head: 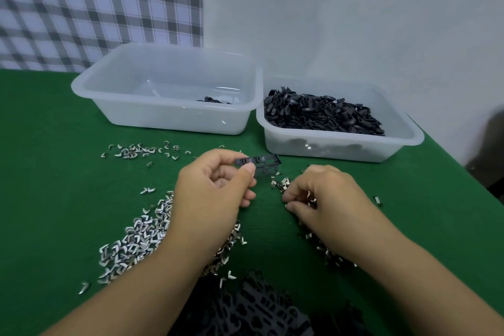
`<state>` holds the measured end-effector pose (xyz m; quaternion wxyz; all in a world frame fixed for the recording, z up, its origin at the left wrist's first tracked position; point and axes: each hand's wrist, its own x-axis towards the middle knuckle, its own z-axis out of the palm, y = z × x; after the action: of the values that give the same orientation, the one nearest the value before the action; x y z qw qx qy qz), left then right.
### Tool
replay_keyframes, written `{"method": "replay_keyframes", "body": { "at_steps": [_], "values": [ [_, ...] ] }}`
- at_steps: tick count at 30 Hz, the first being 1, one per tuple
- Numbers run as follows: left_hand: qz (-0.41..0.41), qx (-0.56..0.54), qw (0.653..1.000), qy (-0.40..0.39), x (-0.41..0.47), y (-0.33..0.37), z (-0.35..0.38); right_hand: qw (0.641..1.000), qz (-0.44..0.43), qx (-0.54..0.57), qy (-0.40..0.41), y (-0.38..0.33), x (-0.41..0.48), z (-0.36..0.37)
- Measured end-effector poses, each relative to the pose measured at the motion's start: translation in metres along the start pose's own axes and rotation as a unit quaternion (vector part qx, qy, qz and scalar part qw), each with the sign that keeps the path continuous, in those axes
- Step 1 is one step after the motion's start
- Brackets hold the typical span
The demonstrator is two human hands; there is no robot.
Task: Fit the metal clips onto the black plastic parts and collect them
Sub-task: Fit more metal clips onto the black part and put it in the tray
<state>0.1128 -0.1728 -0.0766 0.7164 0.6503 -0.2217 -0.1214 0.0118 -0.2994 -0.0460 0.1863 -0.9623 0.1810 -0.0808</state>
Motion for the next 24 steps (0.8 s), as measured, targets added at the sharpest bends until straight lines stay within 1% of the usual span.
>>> {"method": "replay_keyframes", "body": {
  "at_steps": [5, 8, 9, 11, 13, 15, 18, 21, 22, 24],
  "values": [
    [-0.005, 0.004, 1.000, 0.005, 0.000, -0.002, 0.001, 0.997, -0.017, -0.063, -0.040, -0.007, 0.005, -0.002],
    [-0.002, 0.026, 1.000, 0.012, 0.000, -0.004, 0.001, 0.995, -0.056, -0.067, -0.038, -0.005, 0.004, -0.002],
    [-0.001, 0.037, 0.999, 0.018, 0.000, -0.005, 0.001, 0.997, -0.064, -0.047, -0.023, -0.003, 0.002, -0.002],
    [0.004, 0.063, 0.998, 0.027, 0.000, -0.007, 0.000, 0.998, -0.042, 0.043, 0.029, 0.000, -0.002, -0.001],
    [0.014, 0.098, 0.995, 0.021, 0.000, -0.008, -0.001, 0.984, -0.017, 0.146, 0.097, 0.002, -0.006, 0.001],
    [0.025, 0.134, 0.991, -0.006, -0.001, -0.009, -0.001, 0.969, -0.002, 0.200, 0.142, 0.004, -0.007, 0.005],
    [0.035, 0.167, 0.984, -0.041, -0.003, -0.009, 0.000, 0.943, 0.028, 0.288, 0.161, 0.005, -0.007, 0.010],
    [0.054, 0.207, 0.975, -0.057, -0.005, -0.007, 0.001, 0.892, 0.043, 0.424, 0.152, 0.003, -0.007, 0.011],
    [0.063, 0.218, 0.972, -0.061, -0.006, -0.005, 0.001, 0.879, 0.042, 0.451, 0.151, 0.002, -0.007, 0.012],
    [0.081, 0.230, 0.967, -0.073, -0.007, -0.003, 0.001, 0.863, 0.032, 0.479, 0.158, 0.000, -0.008, 0.012]
  ]
}}
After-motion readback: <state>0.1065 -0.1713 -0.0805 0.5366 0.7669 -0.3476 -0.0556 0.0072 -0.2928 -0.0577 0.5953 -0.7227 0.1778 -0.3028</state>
